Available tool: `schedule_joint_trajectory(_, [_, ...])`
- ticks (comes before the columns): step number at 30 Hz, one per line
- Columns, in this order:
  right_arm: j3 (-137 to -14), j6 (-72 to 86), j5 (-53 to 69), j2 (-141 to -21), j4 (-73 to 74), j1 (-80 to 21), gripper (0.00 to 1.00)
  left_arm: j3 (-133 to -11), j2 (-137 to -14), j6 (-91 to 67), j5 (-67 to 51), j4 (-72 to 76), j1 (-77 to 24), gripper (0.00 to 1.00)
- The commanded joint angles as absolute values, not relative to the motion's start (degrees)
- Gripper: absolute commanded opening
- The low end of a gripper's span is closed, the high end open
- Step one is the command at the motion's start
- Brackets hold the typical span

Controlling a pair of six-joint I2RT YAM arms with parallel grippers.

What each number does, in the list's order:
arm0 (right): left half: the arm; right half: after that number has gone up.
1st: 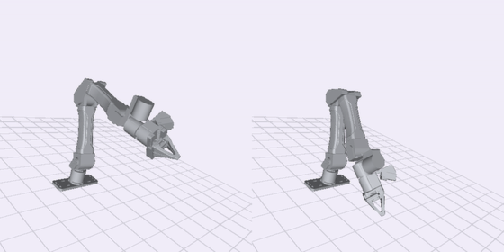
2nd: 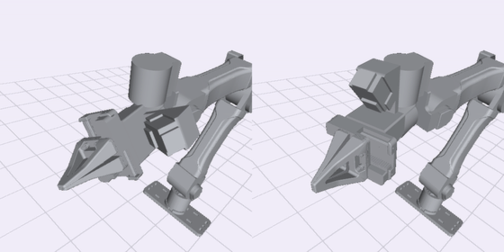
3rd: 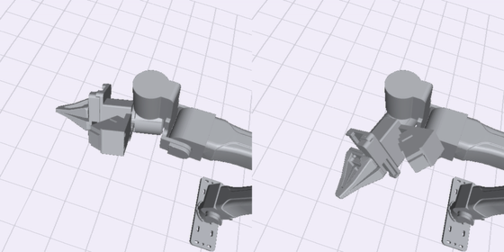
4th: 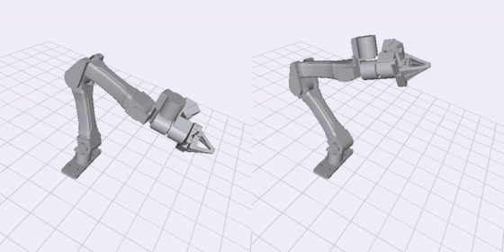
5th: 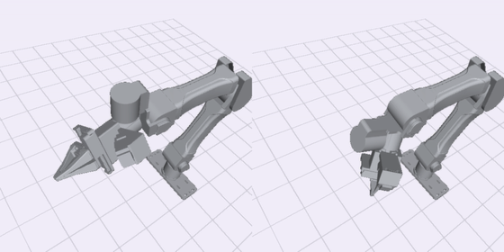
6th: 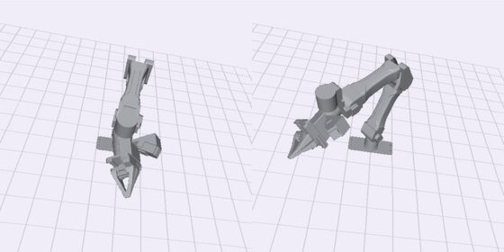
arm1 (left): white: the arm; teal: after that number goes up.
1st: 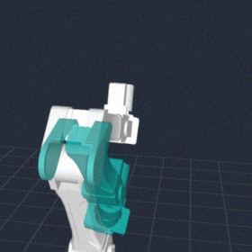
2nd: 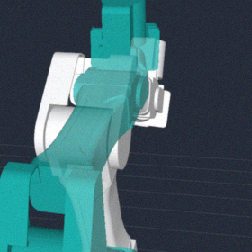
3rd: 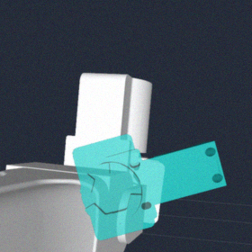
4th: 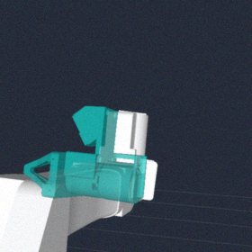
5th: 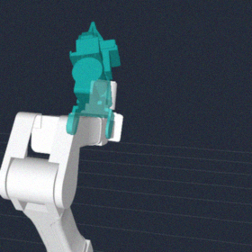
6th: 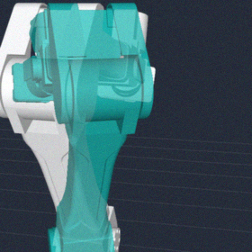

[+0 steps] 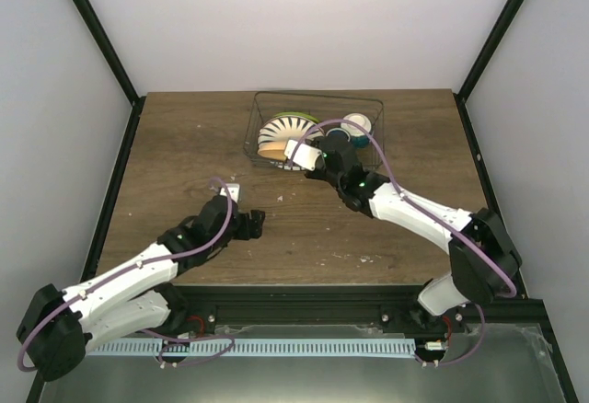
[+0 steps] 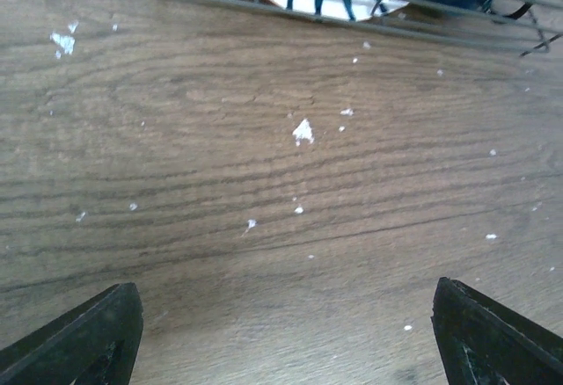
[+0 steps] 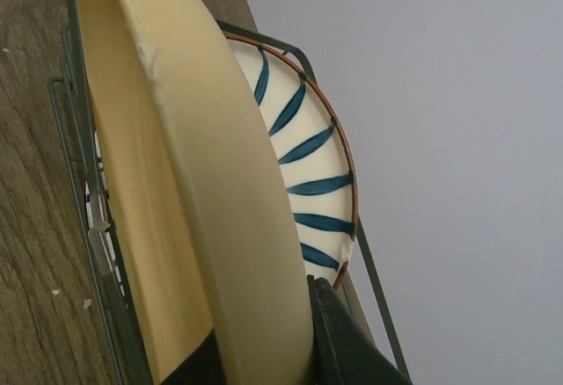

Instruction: Load the mixed dishes into the dish rack

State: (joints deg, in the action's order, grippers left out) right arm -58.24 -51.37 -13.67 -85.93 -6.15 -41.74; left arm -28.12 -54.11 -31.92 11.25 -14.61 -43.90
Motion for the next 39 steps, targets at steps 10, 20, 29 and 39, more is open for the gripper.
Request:
schedule_joint_trajectory(10, [-60.67,-42.96,-11.08,-72.84,7.14,-42.01,0.01,-44.42,-53.93,-31.17,10.36,-26.14,-43.69,0.92])
schedule_joint_trajectory(20, [-62.28,-43.36,-16.40,-64.48,1.50,-41.88,0.01,-48.28,-54.76,-29.31,14.14,-26.44,-42.92,0.92])
schedule_joint_trajectory(29, [-71.82,-48.38,-15.28,-74.54,-9.31,-33.77,0.01,-60.62,-65.36,-23.93,3.80,-27.19,-27.65,0.92])
schedule_joint_trajectory(39, [-89.49,-50.35,-4.23,-88.03,-4.87,-24.56,0.01,-76.52,-76.72,-21.44,-2.55,-31.88,-16.37,0.91])
